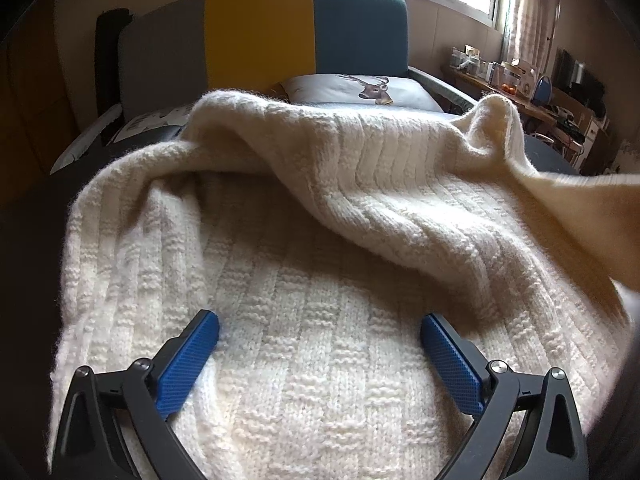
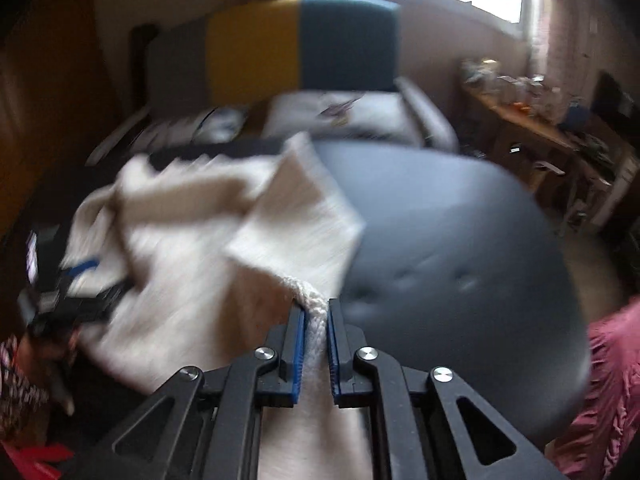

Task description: Fold clothes

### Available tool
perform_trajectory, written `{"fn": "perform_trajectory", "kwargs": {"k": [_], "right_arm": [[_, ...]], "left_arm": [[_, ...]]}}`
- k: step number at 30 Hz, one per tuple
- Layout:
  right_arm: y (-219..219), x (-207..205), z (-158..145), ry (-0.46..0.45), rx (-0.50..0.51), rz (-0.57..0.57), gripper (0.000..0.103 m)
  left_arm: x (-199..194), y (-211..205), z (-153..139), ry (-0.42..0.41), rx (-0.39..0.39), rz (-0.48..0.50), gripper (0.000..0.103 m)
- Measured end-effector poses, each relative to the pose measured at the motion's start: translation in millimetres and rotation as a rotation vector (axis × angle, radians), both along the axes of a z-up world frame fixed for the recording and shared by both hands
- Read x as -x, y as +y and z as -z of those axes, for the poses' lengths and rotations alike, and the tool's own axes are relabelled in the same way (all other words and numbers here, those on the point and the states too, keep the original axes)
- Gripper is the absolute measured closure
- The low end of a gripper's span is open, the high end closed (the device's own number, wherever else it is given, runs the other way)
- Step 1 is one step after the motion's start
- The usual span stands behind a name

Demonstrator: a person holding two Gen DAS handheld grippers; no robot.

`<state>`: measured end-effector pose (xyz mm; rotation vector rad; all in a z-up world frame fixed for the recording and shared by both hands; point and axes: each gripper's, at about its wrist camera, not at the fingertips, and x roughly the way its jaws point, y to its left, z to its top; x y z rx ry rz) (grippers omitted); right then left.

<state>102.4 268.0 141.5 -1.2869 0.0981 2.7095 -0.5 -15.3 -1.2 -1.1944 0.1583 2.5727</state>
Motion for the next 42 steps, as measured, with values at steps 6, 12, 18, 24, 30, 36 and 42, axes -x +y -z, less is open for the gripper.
{"fn": "perform_trajectory", "kwargs": {"k": [6,12,18,24,30,36,42], "right_arm": [[78.7,34.9,-8.8,0.01,-0.062,0.119,0.094],[144.6,80.5,22.5,-0.045,-0.06,0.197,0.094],[195.7,116.4,63.9,-0.107,-0.022,0.289,0.094],[222.4,139.0,94.6,-0.134,-0.021,0.318,0.094],[235.9,147.1,117.6,-0.152,0.041,0.359,0.082],[239.8,134.1,90.8,-0.104,0.046,0.389,0.08],[184.6,99.5,6.7,0.129,0.116,0.286,0.08]], "left_arm": [[1.1,0.9,1.3,0.001,0.009,0.005,0.0],[2.5,0.6,1.8,-0.001,0.004,0.008,0.0],[4.0,0.3,2.3,-0.003,0.002,0.012,0.0],[2.6,2.0,2.0,-0.001,-0.002,0.012,0.0],[0.4,2.3,2.3,0.0,-0.002,0.012,0.0],[-0.2,2.9,1.8,0.0,-0.002,0.01,0.0],[-1.3,1.0,-1.3,-0.004,-0.015,0.006,0.0]]}}
